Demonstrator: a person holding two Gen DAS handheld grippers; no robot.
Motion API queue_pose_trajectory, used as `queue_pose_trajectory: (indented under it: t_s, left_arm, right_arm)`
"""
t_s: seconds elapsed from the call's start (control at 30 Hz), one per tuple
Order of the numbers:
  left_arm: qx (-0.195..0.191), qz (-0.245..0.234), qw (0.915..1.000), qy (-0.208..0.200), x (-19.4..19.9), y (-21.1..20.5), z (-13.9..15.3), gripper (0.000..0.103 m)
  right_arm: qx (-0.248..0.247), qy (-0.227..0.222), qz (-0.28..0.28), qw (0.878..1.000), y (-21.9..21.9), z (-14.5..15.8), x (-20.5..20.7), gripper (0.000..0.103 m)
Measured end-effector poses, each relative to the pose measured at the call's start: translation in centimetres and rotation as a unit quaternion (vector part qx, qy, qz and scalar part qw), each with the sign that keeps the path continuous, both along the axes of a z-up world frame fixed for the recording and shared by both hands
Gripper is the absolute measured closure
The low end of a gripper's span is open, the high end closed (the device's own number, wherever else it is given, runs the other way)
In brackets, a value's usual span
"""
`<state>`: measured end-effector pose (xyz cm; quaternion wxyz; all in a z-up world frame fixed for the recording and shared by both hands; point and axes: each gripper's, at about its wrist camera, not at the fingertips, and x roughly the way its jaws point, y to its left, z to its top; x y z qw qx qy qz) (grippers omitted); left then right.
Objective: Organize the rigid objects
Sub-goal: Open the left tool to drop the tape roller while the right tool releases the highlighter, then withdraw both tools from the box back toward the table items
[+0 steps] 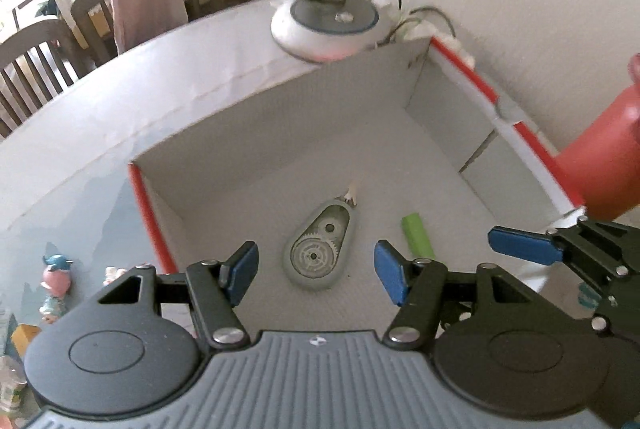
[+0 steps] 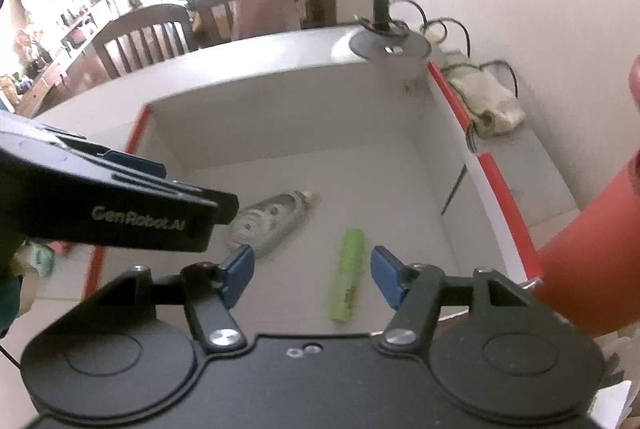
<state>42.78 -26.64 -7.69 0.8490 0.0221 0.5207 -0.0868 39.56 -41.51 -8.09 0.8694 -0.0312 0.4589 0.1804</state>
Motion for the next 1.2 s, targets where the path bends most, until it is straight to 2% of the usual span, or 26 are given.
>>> queue_pose_trajectory:
  t_s: [0.07, 0.2, 0.37, 0.73, 0.8, 1.03, 1.13, 1.2]
  left_arm:
    - [-0.004, 0.004, 0.9999, -0.014, -1.0, 0.5, 1.4, 0.040]
    - [-0.015, 0.017, 0.9991, -0.035, -2.7, 1.6, 3.2, 0.040]
    - [-0.019, 0.034, 0.9973, -0.063, -5.1, 3.0, 4.7, 0.040]
    - [-0.027, 0.079, 0.9887, -0.125, -12.2, 7.4, 7.6, 0.039]
    - [-0.029, 0.088, 0.9864, -0.136, -13.5, 8.3, 8.0, 0.035]
    - [-0.046, 0.115, 0.9792, -0.161, -17.8, 11.9, 8.5, 0.035]
    - [-0.045, 0.123, 0.9768, -0.169, -19.7, 13.5, 8.2, 0.027]
    - [-0.044, 0.125, 0.9760, -0.173, -20.9, 14.7, 8.1, 0.027]
  right_arm:
    - [0.004, -0.008, 0.006, 1.000, 0.1, 0.7, -0.6, 0.032]
    - [0.014, -0.019, 0.020, 1.000, 0.5, 1.7, -1.6, 0.030]
    - [0.032, -0.035, 0.041, 0.998, 0.9, 3.1, -3.0, 0.023]
    - [0.058, -0.060, 0.096, 0.992, 3.8, 4.6, -6.8, 0.016]
    - [0.057, -0.064, 0.103, 0.991, 4.5, 4.8, -7.6, 0.016]
    - [0.065, -0.070, 0.111, 0.989, 7.4, 5.3, -10.3, 0.015]
    - [0.074, -0.069, 0.114, 0.988, 8.7, 5.4, -11.8, 0.014]
    - [0.078, -0.071, 0.117, 0.988, 9.8, 5.4, -12.8, 0.014]
